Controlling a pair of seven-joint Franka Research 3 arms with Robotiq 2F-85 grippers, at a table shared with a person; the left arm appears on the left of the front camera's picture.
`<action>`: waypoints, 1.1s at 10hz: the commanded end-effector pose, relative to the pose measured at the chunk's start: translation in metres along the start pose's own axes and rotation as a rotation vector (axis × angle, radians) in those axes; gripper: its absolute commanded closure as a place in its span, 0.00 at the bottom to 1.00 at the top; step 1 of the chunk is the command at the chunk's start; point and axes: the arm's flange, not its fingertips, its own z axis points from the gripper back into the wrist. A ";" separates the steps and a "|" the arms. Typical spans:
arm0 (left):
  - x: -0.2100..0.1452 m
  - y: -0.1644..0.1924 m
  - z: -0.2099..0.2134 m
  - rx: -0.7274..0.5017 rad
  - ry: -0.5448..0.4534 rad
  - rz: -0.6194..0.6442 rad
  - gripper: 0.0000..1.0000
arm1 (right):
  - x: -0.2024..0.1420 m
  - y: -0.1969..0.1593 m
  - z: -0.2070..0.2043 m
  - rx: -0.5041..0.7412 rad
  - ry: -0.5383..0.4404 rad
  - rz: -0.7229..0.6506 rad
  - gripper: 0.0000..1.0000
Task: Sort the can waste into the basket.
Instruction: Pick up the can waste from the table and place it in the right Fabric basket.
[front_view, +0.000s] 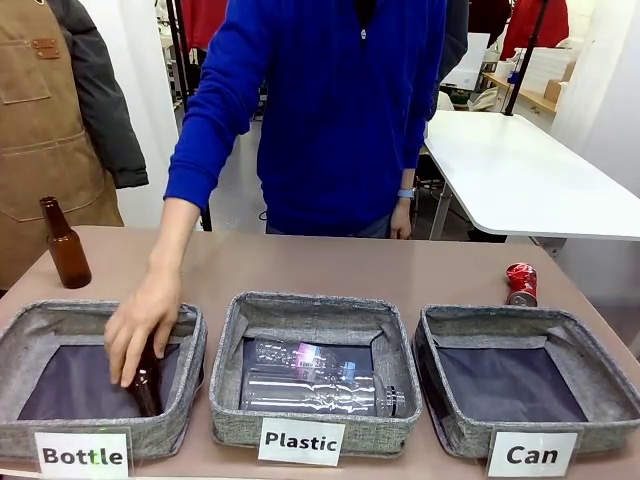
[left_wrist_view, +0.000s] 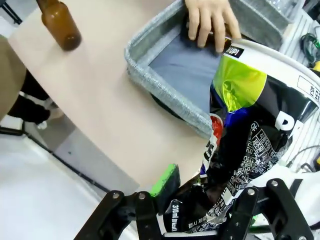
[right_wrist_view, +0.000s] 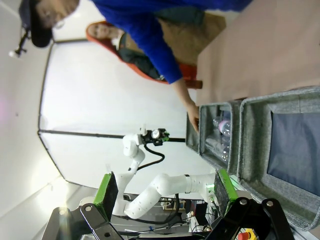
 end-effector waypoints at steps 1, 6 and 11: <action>0.014 0.006 -0.010 -0.016 -0.011 -0.033 0.70 | -0.001 0.002 0.002 -0.003 0.011 0.023 0.00; 0.059 -0.016 -0.016 -0.041 -0.009 -0.012 0.70 | -0.001 0.002 0.002 -0.003 0.011 0.023 0.00; 0.261 -0.140 -0.095 -0.088 -0.001 0.025 0.70 | -0.001 0.002 0.002 -0.003 0.011 0.023 0.00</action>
